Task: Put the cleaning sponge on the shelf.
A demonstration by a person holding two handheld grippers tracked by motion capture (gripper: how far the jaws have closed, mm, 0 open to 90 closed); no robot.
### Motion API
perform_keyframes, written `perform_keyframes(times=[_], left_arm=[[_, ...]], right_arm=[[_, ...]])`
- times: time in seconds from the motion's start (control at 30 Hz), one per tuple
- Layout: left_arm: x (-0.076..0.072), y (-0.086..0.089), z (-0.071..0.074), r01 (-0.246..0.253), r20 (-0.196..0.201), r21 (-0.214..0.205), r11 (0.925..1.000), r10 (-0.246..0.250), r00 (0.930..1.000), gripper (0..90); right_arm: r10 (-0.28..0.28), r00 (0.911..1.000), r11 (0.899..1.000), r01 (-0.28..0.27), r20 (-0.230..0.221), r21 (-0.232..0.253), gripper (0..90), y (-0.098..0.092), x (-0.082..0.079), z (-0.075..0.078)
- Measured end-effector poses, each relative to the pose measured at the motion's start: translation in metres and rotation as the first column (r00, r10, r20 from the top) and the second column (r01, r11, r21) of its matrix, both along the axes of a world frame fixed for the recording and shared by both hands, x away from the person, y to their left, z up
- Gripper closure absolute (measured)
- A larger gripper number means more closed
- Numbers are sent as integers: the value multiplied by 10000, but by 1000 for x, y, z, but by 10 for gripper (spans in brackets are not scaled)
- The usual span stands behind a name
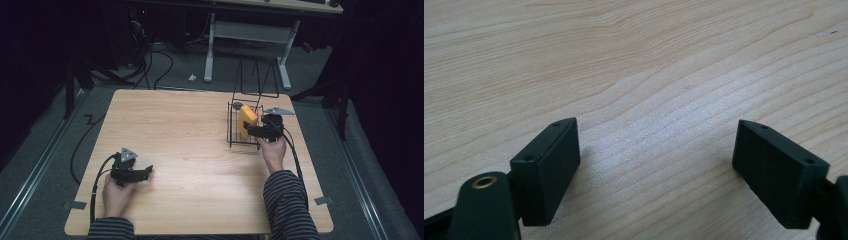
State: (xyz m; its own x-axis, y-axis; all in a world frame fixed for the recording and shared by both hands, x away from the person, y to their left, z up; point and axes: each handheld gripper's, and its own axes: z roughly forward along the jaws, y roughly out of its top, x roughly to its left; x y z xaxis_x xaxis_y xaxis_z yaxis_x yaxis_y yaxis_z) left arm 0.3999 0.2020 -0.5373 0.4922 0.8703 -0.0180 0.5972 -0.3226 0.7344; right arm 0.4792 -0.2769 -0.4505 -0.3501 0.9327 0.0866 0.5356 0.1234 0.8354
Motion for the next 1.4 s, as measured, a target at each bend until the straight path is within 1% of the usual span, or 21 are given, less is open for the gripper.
perform_keyframes(times=[0.03,0.13,0.3,0.47,0.57,0.6,0.7,0.77,0.9,0.97,1.07,1.23,1.4], left_arm=[[0,0,0,3,-1,2,10000,-3,10000,196],[0,0,0,4,1,2,10000,-4,10000,196],[0,0,0,1,1,-2,10000,-1,10000,196],[0,0,0,1,1,-3,10000,-1,10000,196],[0,0,0,0,0,-3,10000,0,10000,196],[0,0,0,1,1,-5,10000,-1,10000,196],[0,0,0,1,0,-4,10000,-1,10000,196],[0,0,0,-2,3,-4,10000,2,10000,196],[0,0,0,-2,0,-5,10000,2,10000,196],[0,0,0,-3,-2,-12,10000,3,10000,196],[0,0,0,0,-30,-53,10000,0,10000,196],[0,0,0,-6,4,-5,10000,6,10000,196],[0,0,0,-6,3,-4,10000,6,10000,196]], right_arm=[[37,10000,10000,-36,76,-43,175,-1,-1,0],[107,9999,9999,-107,-10,-69,169,-2,-5,1],[331,9994,9992,-328,117,-241,169,0,-11,3],[403,9990,9990,-400,191,-178,172,-2,-15,6],[288,9986,9996,-288,453,-24,193,-6,-21,7],[216,9989,9997,-219,408,68,193,-8,-23,8],[161,9993,9999,-162,343,52,193,-14,-27,10],[175,9989,9998,-177,439,43,193,-16,-30,13],[218,9972,9996,-232,710,184,197,-19,-39,20],[254,9967,9993,-274,774,256,199,-20,-41,22],[172,9951,9993,-204,975,324,227,-21,-47,25],[204,9943,9995,-227,1043,208,230,-26,-57,27],[344,9916,9993,-363,1244,125,235,-29,-67,36]])
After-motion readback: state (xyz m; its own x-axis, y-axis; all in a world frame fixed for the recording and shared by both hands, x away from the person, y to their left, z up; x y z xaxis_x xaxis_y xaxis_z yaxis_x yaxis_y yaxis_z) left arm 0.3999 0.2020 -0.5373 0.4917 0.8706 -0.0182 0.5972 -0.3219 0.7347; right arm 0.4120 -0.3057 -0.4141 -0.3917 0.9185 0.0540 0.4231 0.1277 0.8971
